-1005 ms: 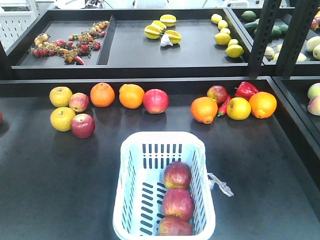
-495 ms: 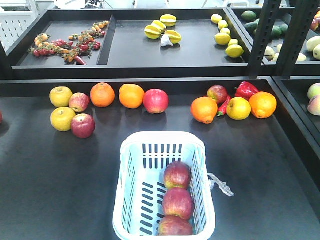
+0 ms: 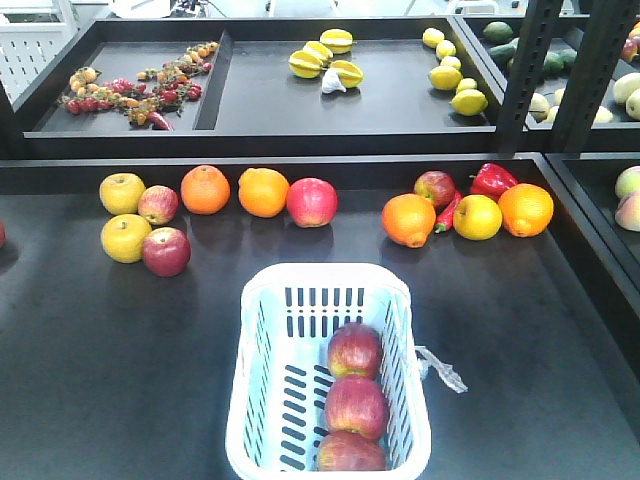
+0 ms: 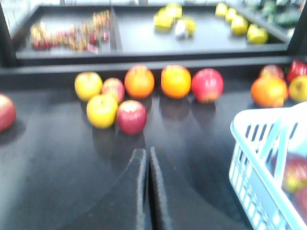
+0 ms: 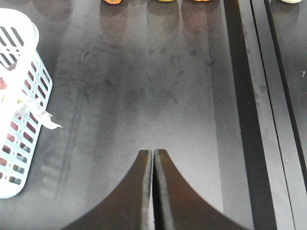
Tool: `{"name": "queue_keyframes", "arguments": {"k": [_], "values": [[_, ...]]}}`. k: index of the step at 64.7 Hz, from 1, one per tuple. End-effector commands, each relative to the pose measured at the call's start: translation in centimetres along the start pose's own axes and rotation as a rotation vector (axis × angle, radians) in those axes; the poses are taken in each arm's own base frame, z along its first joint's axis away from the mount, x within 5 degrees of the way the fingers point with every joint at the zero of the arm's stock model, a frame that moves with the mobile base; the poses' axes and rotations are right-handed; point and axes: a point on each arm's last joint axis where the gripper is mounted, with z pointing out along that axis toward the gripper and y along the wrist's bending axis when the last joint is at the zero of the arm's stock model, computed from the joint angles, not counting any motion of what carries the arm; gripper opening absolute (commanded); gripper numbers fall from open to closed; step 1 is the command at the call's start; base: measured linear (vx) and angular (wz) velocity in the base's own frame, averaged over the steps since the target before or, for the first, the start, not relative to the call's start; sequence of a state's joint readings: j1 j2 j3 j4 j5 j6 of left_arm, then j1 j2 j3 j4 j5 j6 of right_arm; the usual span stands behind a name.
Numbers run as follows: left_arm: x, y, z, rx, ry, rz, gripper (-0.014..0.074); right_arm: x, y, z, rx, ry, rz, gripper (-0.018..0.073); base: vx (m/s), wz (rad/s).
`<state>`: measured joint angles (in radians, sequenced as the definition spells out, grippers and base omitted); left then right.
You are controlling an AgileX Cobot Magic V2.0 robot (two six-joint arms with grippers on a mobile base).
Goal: Pick three apples into basket with both arms
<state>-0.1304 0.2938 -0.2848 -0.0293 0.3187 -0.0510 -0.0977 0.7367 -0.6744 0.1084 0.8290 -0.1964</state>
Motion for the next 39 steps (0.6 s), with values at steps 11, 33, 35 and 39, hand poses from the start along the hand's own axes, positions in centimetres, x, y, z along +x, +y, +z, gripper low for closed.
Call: {"name": "queue_keyframes", "arguments": {"k": [11,33,35,39], "values": [[2.6,0.3,-0.8,0.013,-0.246,-0.02,-0.0006,-1.1,-0.2,-0.7,0.02,-0.08,-0.006,-0.0009,0.0,0.0],[6.2,0.6,-0.5,0.003,-0.321,0.006,-0.0006,-1.1,-0.2,-0.7,0.02,-0.08,-0.006,-0.0009,0.0,0.0],[6.3,0.7,-0.6,-0.003,-0.33,0.002,-0.0006,-1.1,-0.2,-0.7,0.02,-0.08,-0.006,-0.0009,0.0,0.0],[6.3,0.8,-0.6,-0.02,-0.335,0.0,-0.0006,-1.1,-0.2,-0.7,0.02,-0.08,-0.006,-0.0009,0.0,0.0]]}}
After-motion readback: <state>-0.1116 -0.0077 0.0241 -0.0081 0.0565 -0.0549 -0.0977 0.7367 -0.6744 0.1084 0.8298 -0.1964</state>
